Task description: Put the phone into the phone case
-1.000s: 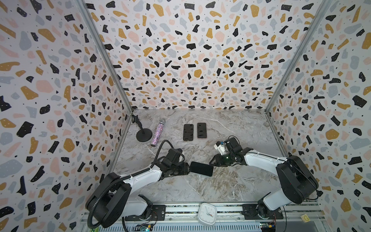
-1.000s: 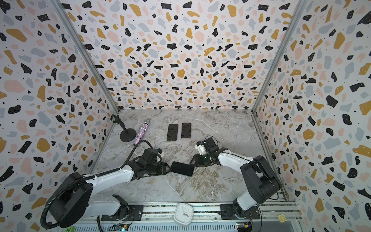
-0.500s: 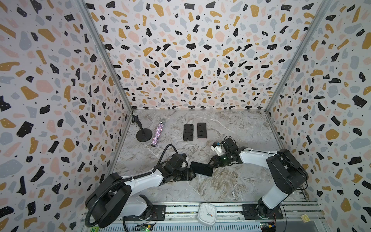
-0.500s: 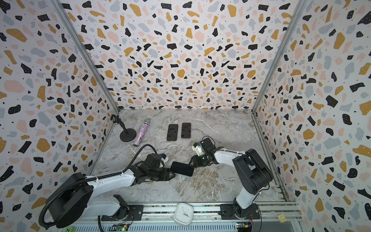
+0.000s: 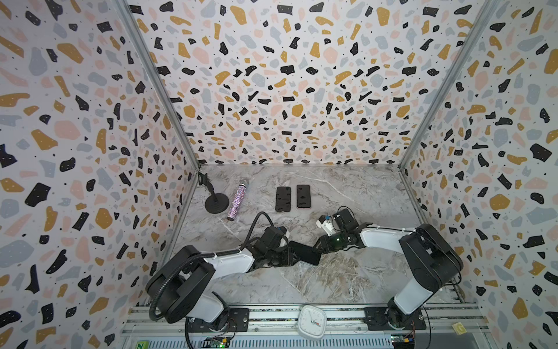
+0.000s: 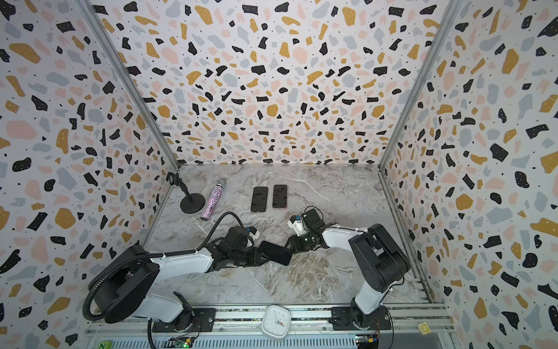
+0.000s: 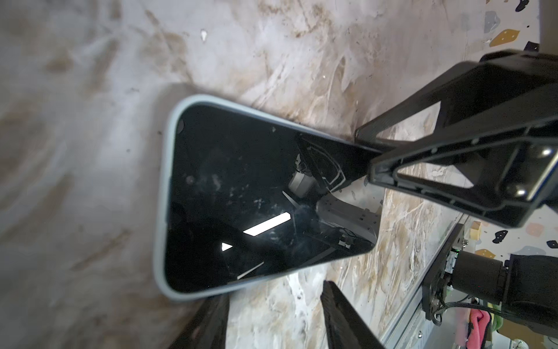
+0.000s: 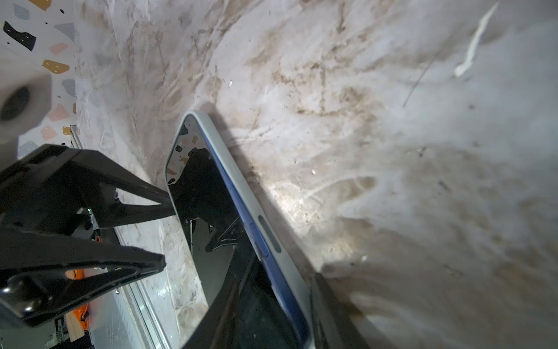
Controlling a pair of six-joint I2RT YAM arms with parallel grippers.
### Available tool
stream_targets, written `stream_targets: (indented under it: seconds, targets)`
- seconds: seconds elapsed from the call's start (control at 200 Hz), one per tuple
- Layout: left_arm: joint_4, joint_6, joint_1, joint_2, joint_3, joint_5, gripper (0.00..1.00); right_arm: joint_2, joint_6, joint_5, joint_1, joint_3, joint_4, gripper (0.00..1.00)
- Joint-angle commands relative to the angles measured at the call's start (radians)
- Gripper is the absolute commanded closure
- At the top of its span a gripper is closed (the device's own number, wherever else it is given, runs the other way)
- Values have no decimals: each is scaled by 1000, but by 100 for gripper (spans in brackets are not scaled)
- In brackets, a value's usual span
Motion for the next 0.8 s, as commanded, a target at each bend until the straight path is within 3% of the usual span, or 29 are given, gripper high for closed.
stream_targets:
  seconds: [0.0, 0.561, 0.796]
  targets:
    - [19, 15, -4, 57, 41, -11, 49, -52, 10, -14, 9, -36, -24, 61]
    - [17, 46, -13, 283, 280, 35, 56, -154, 114, -33, 33, -165, 50, 62]
    - [-165, 71, -14, 224, 269, -16, 57, -227, 141, 26, 33, -166, 0, 62]
